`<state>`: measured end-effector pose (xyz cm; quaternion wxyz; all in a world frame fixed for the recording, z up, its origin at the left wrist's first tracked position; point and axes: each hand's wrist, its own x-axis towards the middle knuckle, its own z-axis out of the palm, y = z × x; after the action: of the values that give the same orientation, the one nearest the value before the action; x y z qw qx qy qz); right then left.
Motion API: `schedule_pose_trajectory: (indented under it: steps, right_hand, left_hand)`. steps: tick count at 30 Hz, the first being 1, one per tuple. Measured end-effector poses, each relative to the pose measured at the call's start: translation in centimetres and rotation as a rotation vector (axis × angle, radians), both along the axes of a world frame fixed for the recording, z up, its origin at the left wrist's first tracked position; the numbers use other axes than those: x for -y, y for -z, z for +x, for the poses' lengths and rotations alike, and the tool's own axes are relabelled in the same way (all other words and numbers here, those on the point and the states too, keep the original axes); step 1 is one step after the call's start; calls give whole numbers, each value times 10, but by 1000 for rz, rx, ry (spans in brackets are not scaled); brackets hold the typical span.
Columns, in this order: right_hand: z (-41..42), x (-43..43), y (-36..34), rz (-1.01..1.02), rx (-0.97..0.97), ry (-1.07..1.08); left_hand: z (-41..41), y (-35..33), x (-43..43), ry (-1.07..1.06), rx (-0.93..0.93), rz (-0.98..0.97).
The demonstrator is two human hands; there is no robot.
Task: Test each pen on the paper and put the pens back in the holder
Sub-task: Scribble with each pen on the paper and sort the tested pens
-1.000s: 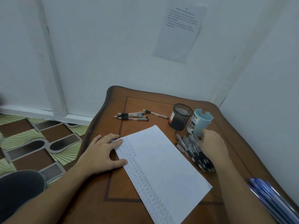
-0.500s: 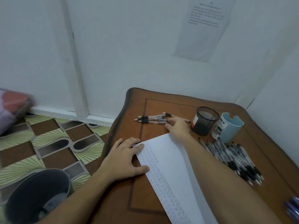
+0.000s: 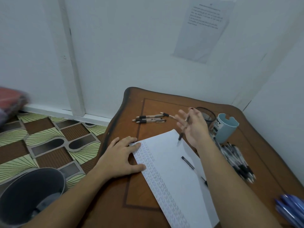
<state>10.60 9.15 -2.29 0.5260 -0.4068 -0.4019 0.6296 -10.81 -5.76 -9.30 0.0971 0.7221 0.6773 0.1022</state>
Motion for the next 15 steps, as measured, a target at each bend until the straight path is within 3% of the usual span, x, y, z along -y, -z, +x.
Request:
schedule_pose_trajectory:
  steps: [2, 7, 15]
  right_hand:
    - [5, 14, -1, 24, -69, -38]
    - [1, 43, 9, 60, 68, -131]
    - [1, 64, 24, -64, -127, -163]
  left_hand:
    - [1, -1, 1, -2, -3, -6]
    - [1, -1, 3, -9, 4, 3]
    - [1, 1, 1, -6, 13, 20]
